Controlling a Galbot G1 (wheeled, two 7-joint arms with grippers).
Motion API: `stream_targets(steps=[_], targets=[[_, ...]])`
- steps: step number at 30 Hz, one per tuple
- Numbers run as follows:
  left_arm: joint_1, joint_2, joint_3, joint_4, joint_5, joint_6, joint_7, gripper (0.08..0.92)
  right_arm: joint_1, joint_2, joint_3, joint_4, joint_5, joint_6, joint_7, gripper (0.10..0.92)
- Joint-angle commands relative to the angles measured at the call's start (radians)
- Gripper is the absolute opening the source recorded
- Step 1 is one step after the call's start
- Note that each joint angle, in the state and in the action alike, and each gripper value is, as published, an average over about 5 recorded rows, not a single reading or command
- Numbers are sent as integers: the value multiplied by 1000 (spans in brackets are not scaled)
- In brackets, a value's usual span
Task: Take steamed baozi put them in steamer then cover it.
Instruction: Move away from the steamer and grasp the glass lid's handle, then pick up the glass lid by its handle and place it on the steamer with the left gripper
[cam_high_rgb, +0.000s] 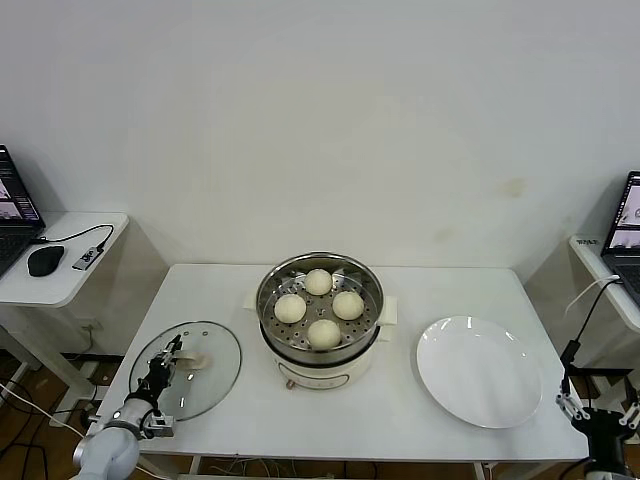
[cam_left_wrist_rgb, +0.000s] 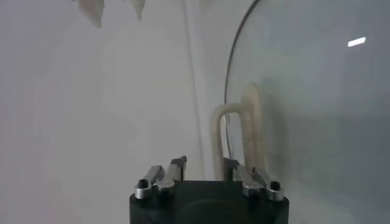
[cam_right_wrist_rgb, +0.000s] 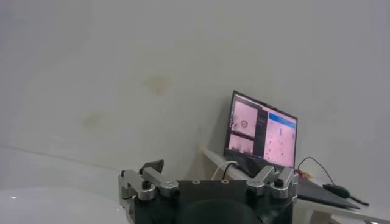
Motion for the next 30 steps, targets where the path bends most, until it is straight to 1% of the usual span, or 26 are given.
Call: stream_targets(steps=[1,5,8,12,16,19,24,30], targets=[[7,-5,-8,11,-51,-28,-46,234,-7,-2,-1,21,0,-4,-2,823],[42,-12,-28,-69,-68,-14,-71,156,-24,-13,-17,35,-7,1,-4,823],[92,-10,-48,-168,-92,39,-70,150,-47,-32,-33,38,-21,13,-5,823],[178,-5,-82,-328,-123,159,-45,150,-62,-48,-47,37,-35,25,-4,823],[253,6,-129,-506,-156,294,24,150,-67,-57,-69,36,-44,33,-3,823],[274,19,-163,-596,-186,362,84,150,-70,-65,-84,37,-49,37,-3,823],[254,56,-177,-713,-241,453,168,150,-67,-67,-108,43,-53,38,-2,823],[210,125,-115,-822,-303,543,251,150,-62,-55,-145,52,-68,37,-1,823]])
